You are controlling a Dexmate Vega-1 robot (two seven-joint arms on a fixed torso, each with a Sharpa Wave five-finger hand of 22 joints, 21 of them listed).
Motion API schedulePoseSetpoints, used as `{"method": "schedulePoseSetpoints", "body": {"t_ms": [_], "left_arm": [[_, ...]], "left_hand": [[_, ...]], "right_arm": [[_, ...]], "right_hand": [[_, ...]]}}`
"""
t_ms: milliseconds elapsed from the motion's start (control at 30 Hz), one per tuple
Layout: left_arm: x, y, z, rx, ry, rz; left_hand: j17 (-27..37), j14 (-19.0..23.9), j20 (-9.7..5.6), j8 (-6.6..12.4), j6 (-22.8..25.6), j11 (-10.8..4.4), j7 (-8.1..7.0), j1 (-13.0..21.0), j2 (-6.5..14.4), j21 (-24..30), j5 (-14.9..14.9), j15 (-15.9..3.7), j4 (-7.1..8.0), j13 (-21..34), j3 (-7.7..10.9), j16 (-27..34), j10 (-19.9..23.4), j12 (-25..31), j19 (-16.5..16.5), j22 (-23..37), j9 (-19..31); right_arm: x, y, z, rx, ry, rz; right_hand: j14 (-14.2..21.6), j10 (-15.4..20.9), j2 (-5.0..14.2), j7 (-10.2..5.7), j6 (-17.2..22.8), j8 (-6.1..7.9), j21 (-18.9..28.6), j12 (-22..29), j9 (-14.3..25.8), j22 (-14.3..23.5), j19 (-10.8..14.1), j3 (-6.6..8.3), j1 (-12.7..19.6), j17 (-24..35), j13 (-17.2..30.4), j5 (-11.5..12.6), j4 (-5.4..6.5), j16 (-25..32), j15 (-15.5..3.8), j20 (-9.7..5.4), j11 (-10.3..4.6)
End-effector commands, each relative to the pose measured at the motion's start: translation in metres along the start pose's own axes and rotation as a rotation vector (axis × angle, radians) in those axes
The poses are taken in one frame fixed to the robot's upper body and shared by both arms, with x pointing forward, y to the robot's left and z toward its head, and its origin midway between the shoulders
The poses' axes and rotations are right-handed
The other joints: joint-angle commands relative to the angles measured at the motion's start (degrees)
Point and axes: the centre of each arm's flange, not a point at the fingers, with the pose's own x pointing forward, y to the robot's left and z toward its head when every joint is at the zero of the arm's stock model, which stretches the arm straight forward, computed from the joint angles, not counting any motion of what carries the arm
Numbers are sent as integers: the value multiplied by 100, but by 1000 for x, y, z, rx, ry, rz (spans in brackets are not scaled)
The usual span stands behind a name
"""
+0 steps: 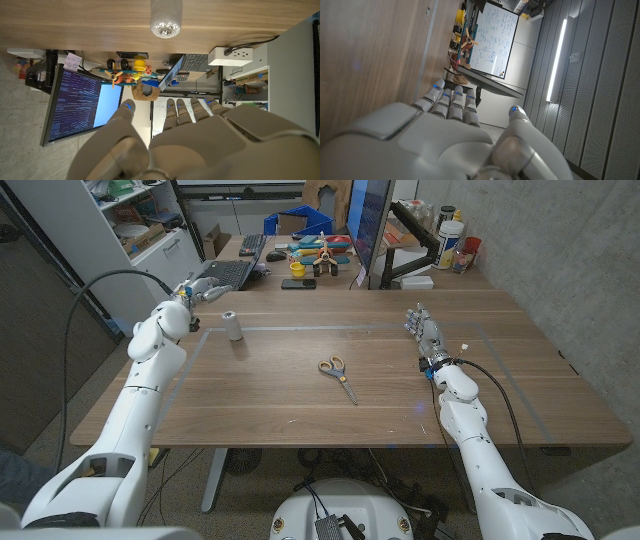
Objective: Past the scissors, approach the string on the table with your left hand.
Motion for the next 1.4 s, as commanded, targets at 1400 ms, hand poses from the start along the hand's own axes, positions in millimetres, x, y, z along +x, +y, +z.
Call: {"method": "schedulePoseSetpoints", "body": {"t_ms": [1400], "left_arm": [[31, -28, 7, 47, 36, -106]], "left_hand": [[25, 166, 164, 48, 320, -43, -60, 307, -62, -28, 80, -42, -210, 32, 33, 20, 230, 31, 241, 13, 34]], "right_arm": [[0, -1, -1, -12, -6, -3]], "right_hand": [[62, 64, 69, 2, 43, -10, -112, -30, 17, 32, 72, -5, 17, 23, 20, 18, -61, -23, -5, -3, 3]]}}
